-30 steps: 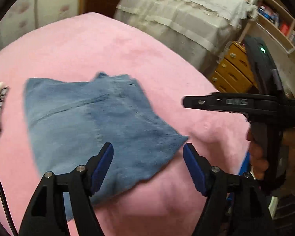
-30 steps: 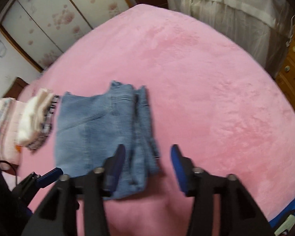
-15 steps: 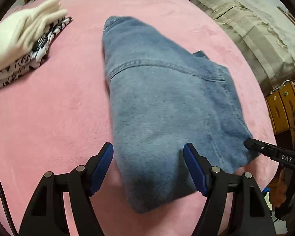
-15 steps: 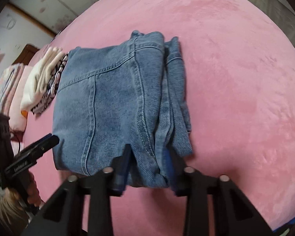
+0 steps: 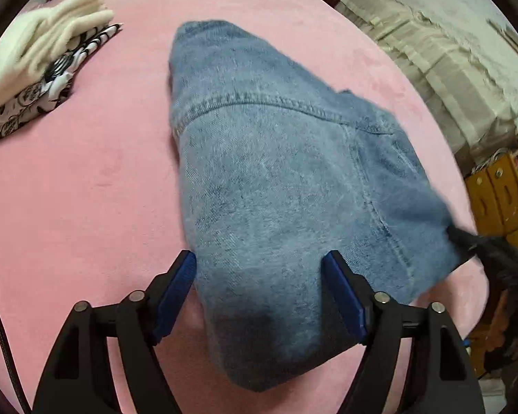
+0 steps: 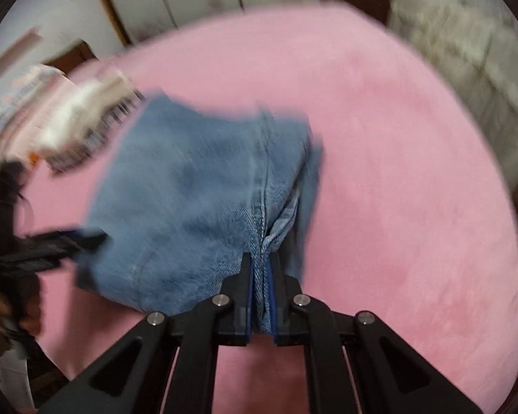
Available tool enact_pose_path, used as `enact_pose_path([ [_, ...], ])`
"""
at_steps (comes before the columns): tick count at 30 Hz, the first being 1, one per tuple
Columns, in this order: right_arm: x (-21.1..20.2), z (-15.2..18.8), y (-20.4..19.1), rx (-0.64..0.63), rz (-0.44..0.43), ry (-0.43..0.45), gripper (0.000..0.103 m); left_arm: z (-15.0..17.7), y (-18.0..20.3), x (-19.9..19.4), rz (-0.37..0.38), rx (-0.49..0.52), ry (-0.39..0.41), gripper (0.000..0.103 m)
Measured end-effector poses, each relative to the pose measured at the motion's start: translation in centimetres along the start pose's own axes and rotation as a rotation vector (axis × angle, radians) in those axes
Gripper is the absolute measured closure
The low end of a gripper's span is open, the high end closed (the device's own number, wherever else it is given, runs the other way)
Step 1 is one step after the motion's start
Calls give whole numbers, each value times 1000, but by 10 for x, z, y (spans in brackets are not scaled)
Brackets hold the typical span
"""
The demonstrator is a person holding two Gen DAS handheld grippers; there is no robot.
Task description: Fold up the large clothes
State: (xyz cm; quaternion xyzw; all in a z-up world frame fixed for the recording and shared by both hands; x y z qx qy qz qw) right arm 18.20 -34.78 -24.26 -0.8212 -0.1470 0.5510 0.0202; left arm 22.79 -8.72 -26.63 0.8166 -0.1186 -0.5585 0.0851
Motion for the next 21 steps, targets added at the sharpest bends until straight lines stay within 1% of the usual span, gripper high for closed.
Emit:
enact_pose_path([
  [1, 16, 12, 5, 18, 8, -31, 96, 3, 1, 6, -1, 4, -8, 24],
  [2, 24, 20, 7, 23, 19, -35, 95, 5, 0, 12, 5, -5, -17, 19],
  [3, 27, 22, 6, 26, 31, -31, 95, 6, -2, 14, 9, -17, -21, 19],
  [6, 19, 17, 5, 64, 47, -24, 88, 3, -7, 12, 22, -47, -39, 18],
  [8, 9, 10, 4, 86, 53, -26, 79, 0, -6, 7, -5, -30, -55, 18],
  [9, 3, 7, 4, 88, 53, -20, 78, -4, -4, 0, -32, -8, -59, 18],
  [11, -13, -4, -2, 69, 63, 14, 77, -12, 1, -14, -71, 32, -50, 18],
  [13, -29, -20, -12, 32, 64, 69, 77, -26, 8, -30, -75, 68, -28, 18],
  [15, -33, -36, -24, 7, 58, 103, 77, -44, 14, -43, -86, 86, 8, 18],
  [17, -30, -60, -40, -18, 29, 134, 77, -60, 16, -49, -98, 81, 37, 18],
  [21, -5, -96, -57, -48, 8, 161, 77, -99, 17, -35, -58, 17, 64, 18],
])
Point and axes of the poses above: each gripper's, at about its wrist camera, not at the fingertips, and x roughly the way its jaws point, y to its right, z to its underside, the point moved 5 cm from there along x, roughly the way its jaws point
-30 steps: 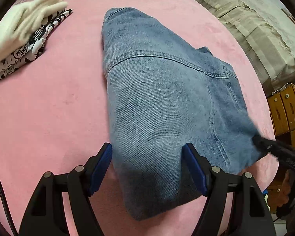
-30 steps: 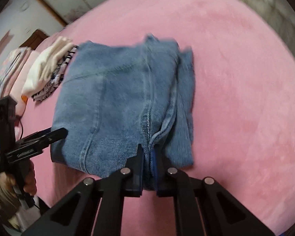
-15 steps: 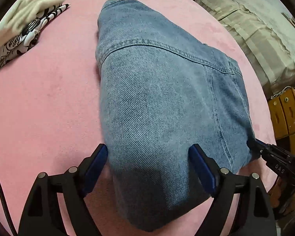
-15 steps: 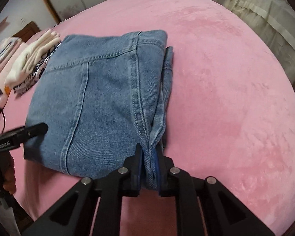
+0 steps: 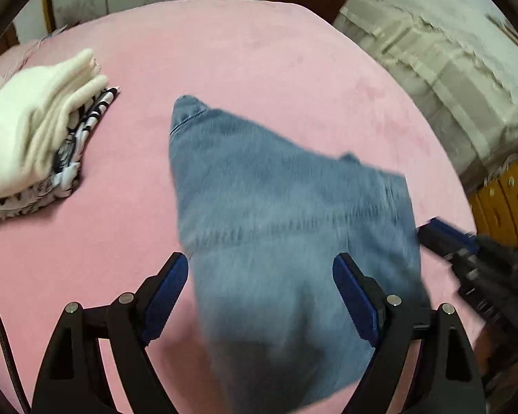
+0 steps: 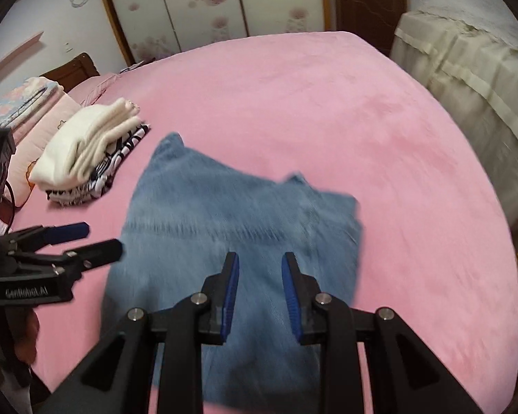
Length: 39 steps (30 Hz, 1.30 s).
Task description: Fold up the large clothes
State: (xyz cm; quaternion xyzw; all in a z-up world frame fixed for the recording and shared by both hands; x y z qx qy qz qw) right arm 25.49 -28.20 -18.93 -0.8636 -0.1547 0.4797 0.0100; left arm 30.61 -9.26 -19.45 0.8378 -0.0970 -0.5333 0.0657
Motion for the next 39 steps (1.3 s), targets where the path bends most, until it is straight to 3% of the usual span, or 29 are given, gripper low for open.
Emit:
enact_pose_path([
  [5, 55, -24, 0, 13, -40, -37, 77, -24, 3, 43, 87, -58, -4, 18],
  [8, 78, -23, 17, 14, -4, -82, 77, -30, 0, 60, 54, -31, 1, 18],
  [9, 83, -21, 25, 17, 15, -94, 79, -31, 0, 62, 47, -19, 2, 18],
  [11, 89, -17, 42, 32, 2, -107, 98, -32, -2, 67, 46, 5, 1, 17],
  [13, 88, -14, 53, 43, -7, -114, 103, -33, -4, 70, 48, 22, -1, 17],
  [17, 82, -11, 66, 35, 65, -104, 103, -31, -4, 71, 58, 48, 3, 15],
  [25, 82, -10, 67, 64, 69, -123, 103, -31, 0, 77, 60, 75, 3, 4],
  [34, 90, -8, 66, 103, 83, -138, 103, -26, 3, 86, 17, 148, -3, 4],
  [39, 78, -13, 58, 111, 102, -154, 94, -30, -2, 75, 38, 98, -51, 4],
])
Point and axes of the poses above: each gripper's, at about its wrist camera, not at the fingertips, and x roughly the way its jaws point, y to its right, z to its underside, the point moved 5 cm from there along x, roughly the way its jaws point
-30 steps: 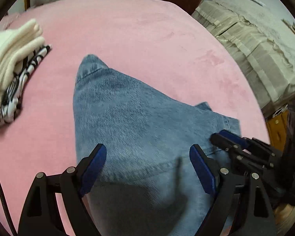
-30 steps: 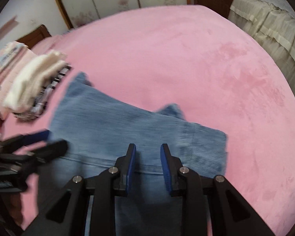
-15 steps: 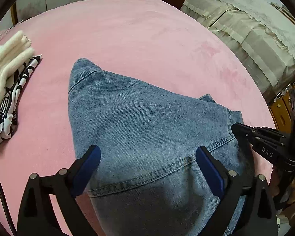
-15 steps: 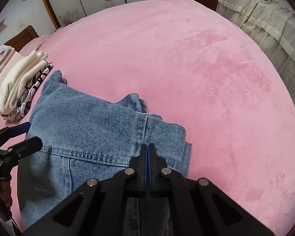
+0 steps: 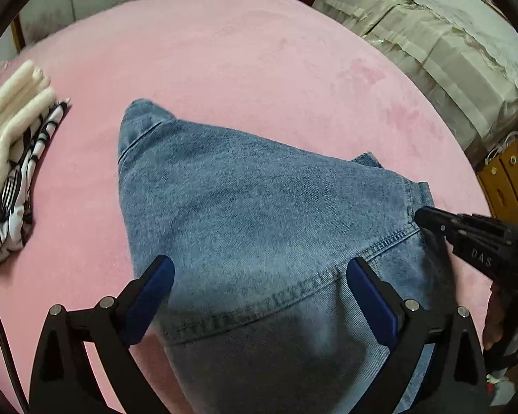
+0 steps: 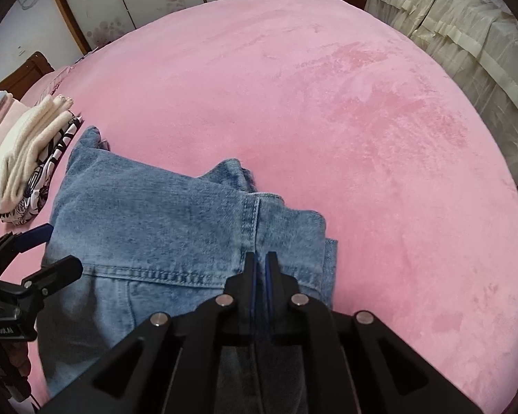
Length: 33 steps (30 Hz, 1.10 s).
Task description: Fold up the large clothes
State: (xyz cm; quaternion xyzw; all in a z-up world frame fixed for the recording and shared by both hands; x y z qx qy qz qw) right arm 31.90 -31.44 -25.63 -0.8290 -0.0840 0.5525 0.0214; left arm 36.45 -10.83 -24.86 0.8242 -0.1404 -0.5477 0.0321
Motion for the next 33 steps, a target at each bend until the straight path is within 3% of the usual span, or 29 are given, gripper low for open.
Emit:
enact_pose_path([
  [4, -28, 3, -3, 13, 18, 28, 66, 4, -9, -14, 25, -79, -55, 4],
  [9, -76, 4, -7, 17, 26, 71, 61, 9, -13, -49, 45, -122, -85, 4],
  [20, -188, 7, -35, 46, 57, 139, 32, 5, -4, -160, 122, -141, -26, 4],
  [26, -217, 17, -42, 73, 75, 137, 31, 8, -5, -199, 148, -157, -2, 4],
  [33, -221, 33, -33, 118, 39, 105, 31, 21, 0, -203, 146, -160, -48, 4],
])
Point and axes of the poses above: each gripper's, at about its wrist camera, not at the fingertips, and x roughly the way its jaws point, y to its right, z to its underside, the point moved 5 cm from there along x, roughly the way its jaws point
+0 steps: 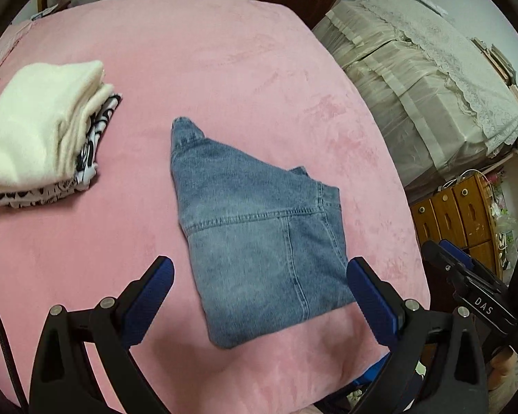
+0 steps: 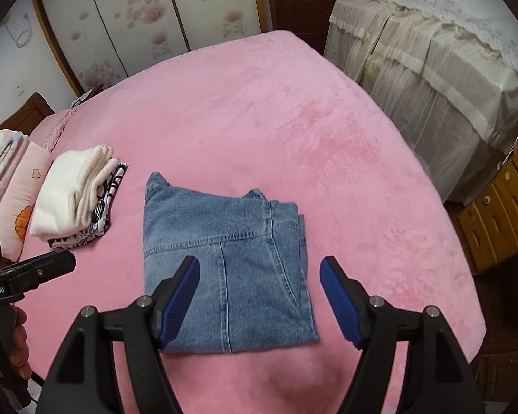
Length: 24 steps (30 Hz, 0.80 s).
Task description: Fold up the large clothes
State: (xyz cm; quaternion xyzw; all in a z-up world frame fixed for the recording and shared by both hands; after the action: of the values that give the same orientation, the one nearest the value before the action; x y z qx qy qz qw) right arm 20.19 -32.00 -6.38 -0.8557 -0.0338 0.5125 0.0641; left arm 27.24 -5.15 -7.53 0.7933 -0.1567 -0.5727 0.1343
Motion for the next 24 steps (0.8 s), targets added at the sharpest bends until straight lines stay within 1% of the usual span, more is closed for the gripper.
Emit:
enact_pose_path([
  [2, 7, 6, 4, -12, -25, -31, 31, 4, 0, 6, -1, -22, -5, 4],
  [6, 32, 15, 17, -54, -55, -99, 31, 16, -3, 28, -24, -99, -55, 4],
  [10, 59, 22, 28, -93, -90, -145, 31, 28, -11, 54, -18, -177, -31, 4],
  [12, 73, 26, 33, -113, -109, -164, 31, 34, -17, 71, -28, -207, -24, 4],
  [14, 89, 31, 39, -120, -126, -197, 31, 40, -21, 86, -34, -213, -38, 4],
  [16, 105, 37, 45, -108, -148, -234, 31, 45, -27, 105, -13, -220, -67, 4],
  [20, 135, 46, 56, -86, -182, -281, 31, 54, -44, 137, -30, -227, -108, 4],
  [24, 162, 49, 62, -71, -223, -302, 31, 60, -63, 166, 32, -278, -139, 6],
])
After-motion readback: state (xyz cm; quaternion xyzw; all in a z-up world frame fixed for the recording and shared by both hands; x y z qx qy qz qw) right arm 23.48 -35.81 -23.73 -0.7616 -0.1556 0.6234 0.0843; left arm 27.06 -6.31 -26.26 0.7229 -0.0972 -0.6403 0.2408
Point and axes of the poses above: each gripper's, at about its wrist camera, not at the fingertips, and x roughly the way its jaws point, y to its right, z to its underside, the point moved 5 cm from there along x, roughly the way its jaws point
